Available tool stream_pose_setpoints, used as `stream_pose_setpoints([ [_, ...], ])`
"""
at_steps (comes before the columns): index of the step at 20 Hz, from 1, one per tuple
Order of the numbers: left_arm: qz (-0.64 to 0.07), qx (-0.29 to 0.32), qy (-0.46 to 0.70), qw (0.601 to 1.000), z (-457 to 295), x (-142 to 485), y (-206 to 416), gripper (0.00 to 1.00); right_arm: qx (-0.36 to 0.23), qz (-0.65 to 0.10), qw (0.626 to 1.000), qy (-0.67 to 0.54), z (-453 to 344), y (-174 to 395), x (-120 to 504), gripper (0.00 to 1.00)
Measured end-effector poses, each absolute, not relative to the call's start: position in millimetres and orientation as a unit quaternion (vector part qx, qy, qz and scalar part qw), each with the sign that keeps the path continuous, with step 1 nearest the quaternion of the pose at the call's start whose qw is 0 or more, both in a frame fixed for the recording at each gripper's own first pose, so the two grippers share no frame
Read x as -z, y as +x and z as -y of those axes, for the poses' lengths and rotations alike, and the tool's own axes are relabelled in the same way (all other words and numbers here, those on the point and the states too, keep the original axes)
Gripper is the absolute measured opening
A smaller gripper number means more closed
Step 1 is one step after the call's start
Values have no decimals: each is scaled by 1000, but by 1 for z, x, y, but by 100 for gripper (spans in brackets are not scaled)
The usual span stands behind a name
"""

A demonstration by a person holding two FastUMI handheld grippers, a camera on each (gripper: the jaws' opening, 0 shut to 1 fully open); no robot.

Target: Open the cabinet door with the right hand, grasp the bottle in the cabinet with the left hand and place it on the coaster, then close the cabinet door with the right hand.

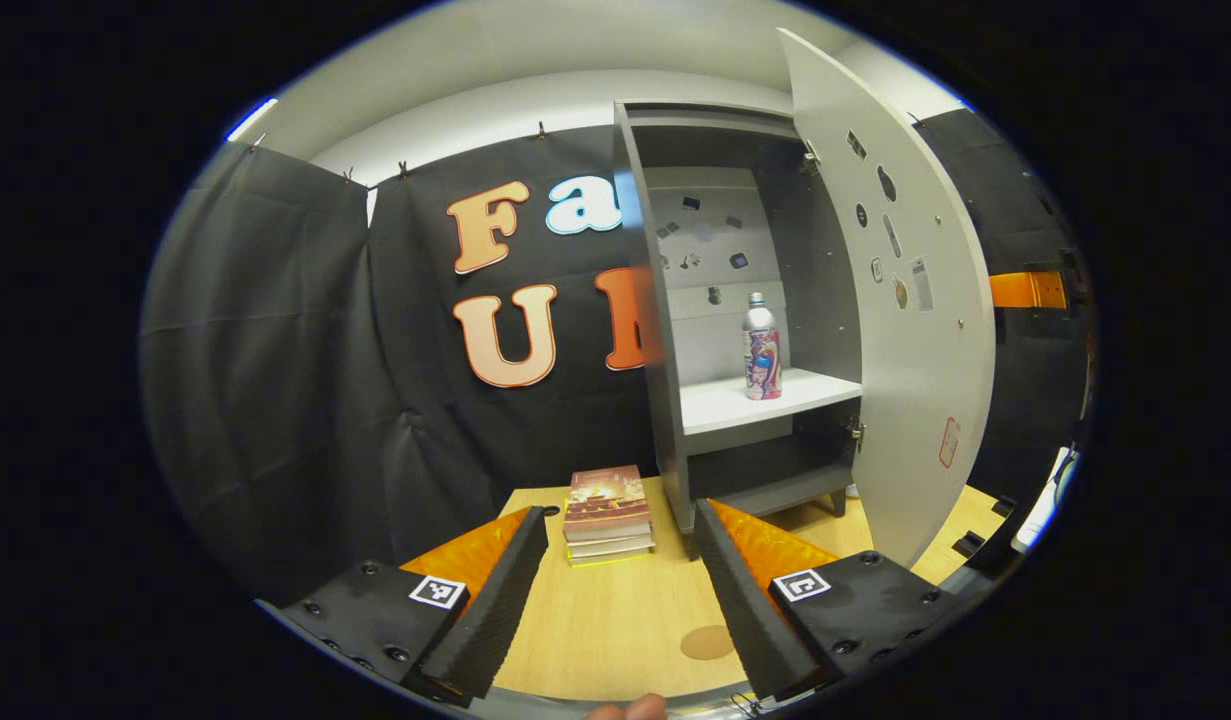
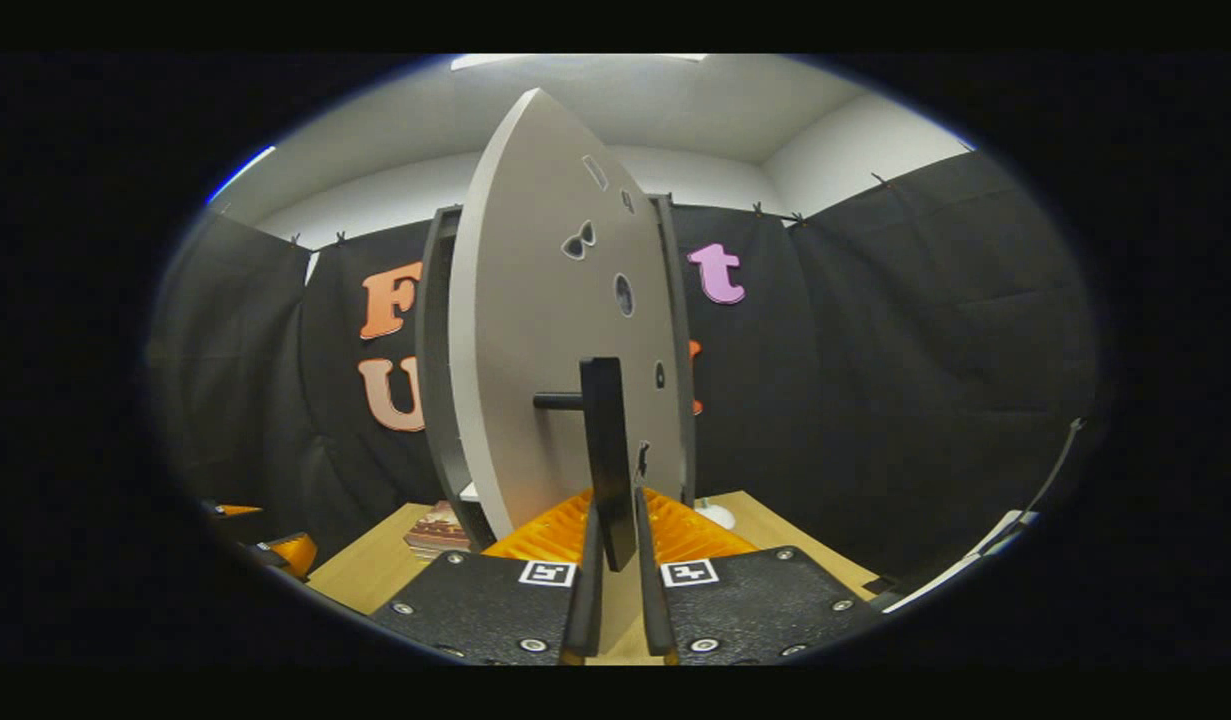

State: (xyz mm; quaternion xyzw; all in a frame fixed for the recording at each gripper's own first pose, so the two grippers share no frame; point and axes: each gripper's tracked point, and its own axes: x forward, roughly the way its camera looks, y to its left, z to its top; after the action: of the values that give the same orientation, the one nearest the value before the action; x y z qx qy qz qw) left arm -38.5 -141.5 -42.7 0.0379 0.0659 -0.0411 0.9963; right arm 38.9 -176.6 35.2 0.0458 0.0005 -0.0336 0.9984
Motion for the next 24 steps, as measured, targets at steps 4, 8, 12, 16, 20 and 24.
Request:
stream_pose_setpoints([
  [4,-61,49,36,996,174,38,-48,96,34,-1,998,57,211,35,-29,19],
  [8,-59,51,40,996,194,37,-54,96,35,8,999,40,252,32,-34,8],
  [12,-60,47,41,996,203,37,-54,96,33,9,999,38,292,26,-33,7],
  [16,-65,43,41,996,210,38,-54,96,13,7,999,42,307,27,-30,7],
  [20,-70,35,38,996,212,37,-59,96,-8,2,999,52,308,24,-28,7],
  [24,-69,27,33,997,213,30,-61,96,0,8,999,45,306,10,-28,8],
])
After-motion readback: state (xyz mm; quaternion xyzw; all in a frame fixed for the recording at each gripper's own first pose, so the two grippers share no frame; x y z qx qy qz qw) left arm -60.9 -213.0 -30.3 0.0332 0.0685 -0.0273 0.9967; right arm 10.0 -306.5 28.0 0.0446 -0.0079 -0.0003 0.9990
